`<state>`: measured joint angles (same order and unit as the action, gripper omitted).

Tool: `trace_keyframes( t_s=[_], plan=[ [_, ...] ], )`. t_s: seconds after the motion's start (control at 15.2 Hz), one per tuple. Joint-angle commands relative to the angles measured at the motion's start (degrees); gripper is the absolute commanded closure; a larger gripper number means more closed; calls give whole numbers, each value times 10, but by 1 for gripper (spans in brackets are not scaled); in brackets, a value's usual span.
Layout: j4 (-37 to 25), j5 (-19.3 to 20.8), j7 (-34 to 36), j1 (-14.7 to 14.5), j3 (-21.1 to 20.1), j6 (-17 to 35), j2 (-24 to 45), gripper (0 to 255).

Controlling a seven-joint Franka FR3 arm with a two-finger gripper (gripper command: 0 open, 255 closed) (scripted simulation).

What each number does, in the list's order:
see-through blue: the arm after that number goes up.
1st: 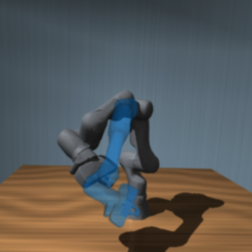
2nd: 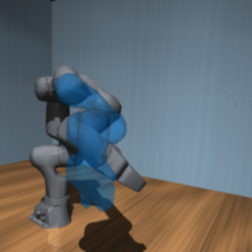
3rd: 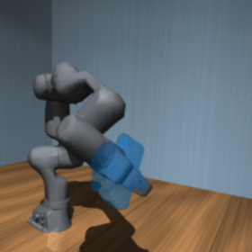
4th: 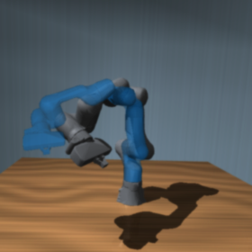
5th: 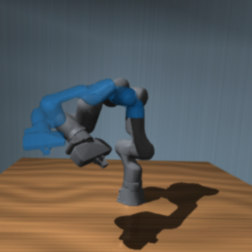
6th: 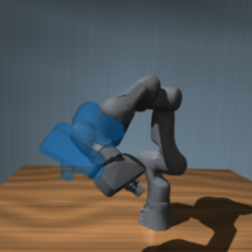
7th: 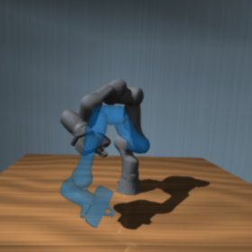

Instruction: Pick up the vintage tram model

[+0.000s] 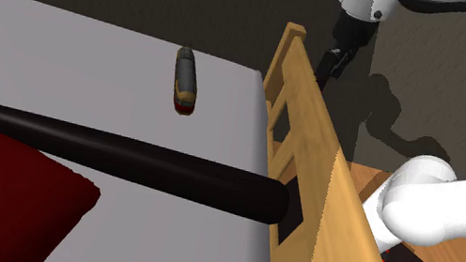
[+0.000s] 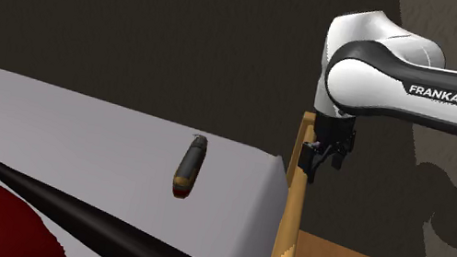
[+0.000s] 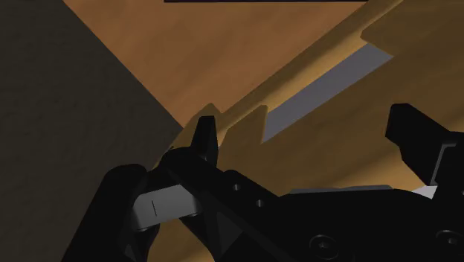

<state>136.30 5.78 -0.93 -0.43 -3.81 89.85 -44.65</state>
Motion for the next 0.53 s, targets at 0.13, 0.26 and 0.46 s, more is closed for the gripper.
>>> trace_keyframes(
  t_s=[0.13, 0.26, 0.46],
  plan=[
    [-14, -19, 41, 0, -22, 13, 30, 0],
    [-32, -35, 82, 1, -44, 27, 63, 0],
    [-64, -53, 141, 4, -75, 46, 116, 0]
  ],
)
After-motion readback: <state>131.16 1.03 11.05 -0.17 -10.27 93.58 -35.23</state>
